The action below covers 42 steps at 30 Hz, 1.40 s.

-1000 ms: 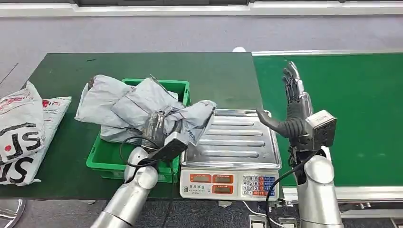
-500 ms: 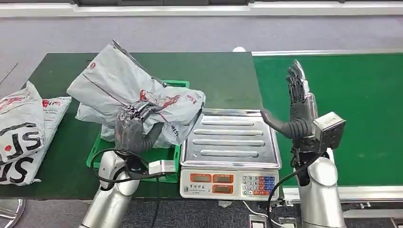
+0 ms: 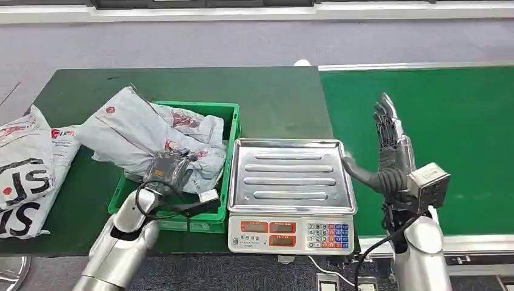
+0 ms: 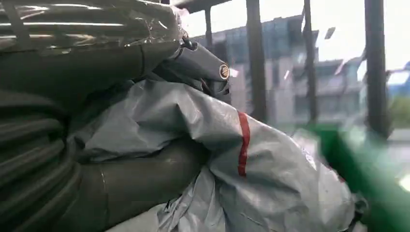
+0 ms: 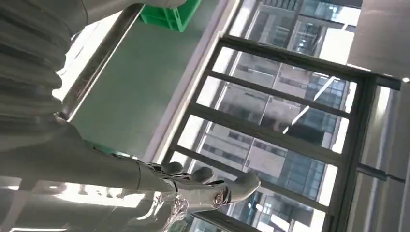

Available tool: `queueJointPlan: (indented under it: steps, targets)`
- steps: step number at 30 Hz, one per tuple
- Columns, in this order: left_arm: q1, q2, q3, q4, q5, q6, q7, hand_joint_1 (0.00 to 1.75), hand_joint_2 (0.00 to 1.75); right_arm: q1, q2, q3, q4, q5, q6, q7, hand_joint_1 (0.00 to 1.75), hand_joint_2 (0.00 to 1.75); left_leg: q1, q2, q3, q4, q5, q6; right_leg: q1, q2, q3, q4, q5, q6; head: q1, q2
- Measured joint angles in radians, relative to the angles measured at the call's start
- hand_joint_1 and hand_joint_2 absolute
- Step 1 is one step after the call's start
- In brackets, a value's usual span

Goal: Moved the parcel from conveyor to table for the left to box.

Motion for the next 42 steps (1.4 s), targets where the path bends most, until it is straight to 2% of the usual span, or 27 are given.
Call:
queueJointPlan:
  steps: [4, 8, 9, 12, 21, 22, 23, 25, 27, 31, 36, 42]
  targets:
    - [-0.046, 0.048, 0.001, 0.093, -0.067, -0.113, 0.071, 1.75, 1.75, 0.007, -0.003, -0.004, 0.0, 0.013, -0.002, 0.0, 0.0, 1.75, 0.0, -0.001, 0.003, -0.001, 0.0, 0.0, 0.0, -0.001, 0.003, 0.0, 0.0, 0.0, 0.0, 0.0]
    - [-0.12, 0.083, -0.013, 0.216, -0.078, -0.185, 0.089, 1.75, 1.75, 0.007, -0.003, -0.004, 0.002, 0.025, -0.01, -0.003, 0.0, 1.75, 0.0, 0.0, 0.007, -0.002, -0.003, -0.003, 0.0, 0.0, 0.008, 0.0, -0.002, -0.002, 0.0, 0.0]
    - [-0.138, 0.088, -0.021, 0.255, -0.078, -0.198, 0.093, 1.75, 1.75, 0.006, -0.003, -0.004, 0.003, 0.027, -0.01, -0.003, 0.0, 1.75, 0.0, 0.0, 0.004, -0.004, -0.003, -0.004, 0.0, 0.0, 0.011, 0.0, -0.003, -0.003, 0.0, 0.0]
    - [-0.175, 0.093, -0.03, 0.333, -0.077, -0.202, 0.106, 1.75, 1.75, -0.001, -0.003, -0.004, 0.01, 0.034, -0.014, -0.004, 0.0, 1.75, -0.001, 0.001, 0.013, -0.005, -0.01, -0.001, 0.0, 0.001, 0.019, 0.0, -0.005, -0.005, 0.0, 0.0]
    - [-0.216, 0.103, -0.05, 0.426, -0.078, -0.205, 0.109, 1.75, 1.75, -0.004, -0.003, -0.004, 0.021, 0.04, -0.018, -0.005, 0.0, 1.75, 0.0, 0.002, 0.026, -0.014, -0.008, -0.008, 0.0, 0.001, 0.027, 0.0, -0.006, -0.013, 0.0, 0.0]
    - [-0.218, 0.103, -0.052, 0.431, -0.075, -0.209, 0.101, 1.22, 1.75, -0.004, -0.003, -0.004, 0.021, 0.041, -0.019, -0.005, 0.0, 1.75, 0.0, 0.002, 0.027, -0.015, -0.007, -0.009, 0.0, 0.001, 0.028, 0.0, -0.007, -0.014, 0.0, 0.0]
    - [-0.223, 0.104, -0.052, 0.436, -0.064, -0.212, 0.085, 0.03, 1.75, -0.004, -0.003, -0.004, 0.021, 0.042, -0.02, -0.006, 0.0, 1.75, 0.0, 0.002, 0.028, -0.016, -0.007, -0.01, 0.0, 0.001, 0.029, 0.0, -0.007, -0.014, 0.0, 0.0]
    - [-0.23, 0.105, -0.052, 0.445, -0.019, -0.195, 0.029, 0.0, 1.75, -0.003, -0.003, -0.004, 0.02, 0.041, -0.023, -0.007, 0.0, 1.75, 0.0, 0.002, 0.03, -0.017, -0.003, -0.016, 0.0, 0.001, 0.029, 0.0, -0.007, -0.015, 0.0, 0.0]
    - [-0.231, 0.103, -0.056, 0.442, 0.044, -0.165, -0.03, 0.0, 1.75, -0.001, -0.004, -0.005, 0.02, 0.038, -0.029, -0.007, 0.0, 1.75, 0.0, 0.001, 0.039, -0.017, -0.001, -0.017, 0.0, 0.001, 0.028, 0.0, -0.007, -0.016, 0.0, 0.0]
    - [-0.191, 0.094, -0.073, 0.351, 0.255, -0.143, -0.163, 0.0, 1.75, 0.012, -0.005, -0.019, 0.003, 0.029, -0.026, 0.0, 0.0, 1.75, 0.0, -0.001, 0.036, -0.018, 0.0, -0.019, 0.001, -0.001, 0.026, 0.0, -0.007, -0.016, 0.0, 0.0]
    - [-0.109, 0.089, -0.11, 0.154, 0.414, -0.15, -0.174, 0.0, 1.75, 0.021, -0.012, -0.022, -0.008, 0.026, -0.017, 0.002, 0.0, 1.75, 0.0, -0.002, 0.028, -0.016, 0.001, -0.017, 0.002, -0.001, 0.019, 0.0, -0.006, -0.015, 0.0, 0.0]
    - [-0.054, 0.087, -0.127, -0.016, 0.448, -0.169, -0.177, 0.0, 1.75, 0.034, -0.02, -0.022, -0.008, 0.018, -0.016, 0.002, 0.0, 1.75, -0.001, -0.001, 0.024, -0.015, -0.001, -0.014, 0.002, -0.001, 0.016, 0.0, -0.006, -0.014, 0.0, 0.0]
